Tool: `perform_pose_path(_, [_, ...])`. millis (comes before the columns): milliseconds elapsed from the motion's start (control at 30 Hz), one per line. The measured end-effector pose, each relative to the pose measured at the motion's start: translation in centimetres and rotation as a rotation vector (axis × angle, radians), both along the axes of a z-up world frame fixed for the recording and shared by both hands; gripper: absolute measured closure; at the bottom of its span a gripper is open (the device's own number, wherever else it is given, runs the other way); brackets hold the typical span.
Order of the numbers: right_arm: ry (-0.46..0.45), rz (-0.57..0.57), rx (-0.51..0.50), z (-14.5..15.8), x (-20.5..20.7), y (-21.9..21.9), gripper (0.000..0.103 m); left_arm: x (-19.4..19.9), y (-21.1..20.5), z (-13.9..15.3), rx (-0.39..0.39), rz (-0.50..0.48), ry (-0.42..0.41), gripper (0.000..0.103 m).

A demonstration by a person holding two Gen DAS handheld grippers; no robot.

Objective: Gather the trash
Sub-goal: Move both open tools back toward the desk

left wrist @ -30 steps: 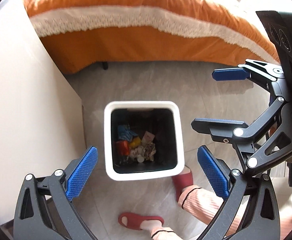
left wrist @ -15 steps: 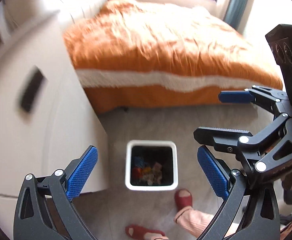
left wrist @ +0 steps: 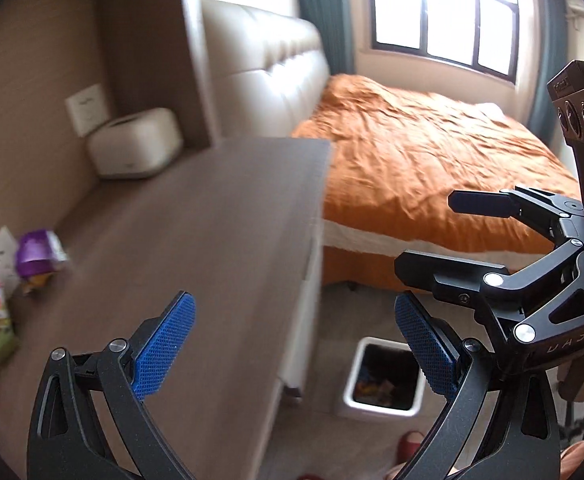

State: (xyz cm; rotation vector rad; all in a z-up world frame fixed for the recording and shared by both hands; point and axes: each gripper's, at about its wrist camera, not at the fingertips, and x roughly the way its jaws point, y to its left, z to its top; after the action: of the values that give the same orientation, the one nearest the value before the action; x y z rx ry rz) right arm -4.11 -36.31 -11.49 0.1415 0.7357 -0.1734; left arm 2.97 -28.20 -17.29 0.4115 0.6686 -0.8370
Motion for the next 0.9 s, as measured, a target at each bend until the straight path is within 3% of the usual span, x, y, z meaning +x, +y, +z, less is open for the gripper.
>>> perform_pose_path(200, [-0.006, 0.166, -0.008, 1.1, 6.2, 5.6, 0.004, 4.0, 7.6, 2.4, -0.013, 0.143, -0.045, 0.005])
perform_pose_path(433, [0.021, 0.352, 0.036, -0.2, 13.3, 13.3, 0.004, 8.4, 17.3, 3.6, 0.003, 0.319, -0.073, 0.005])
perform_pose_path(733, [0.095, 0.595, 0.091, -2.5, 21.1, 22.7, 0.004, 12.6, 28.0, 3.1, 0.034, 0.52, -0.088, 0.005])
perform_pose_path(900, [0.125, 0.695, 0.053, -3.9, 24.9, 26.6, 0.004, 15.9, 31.9, 2.0, 0.046, 0.585, -0.07, 0.005])
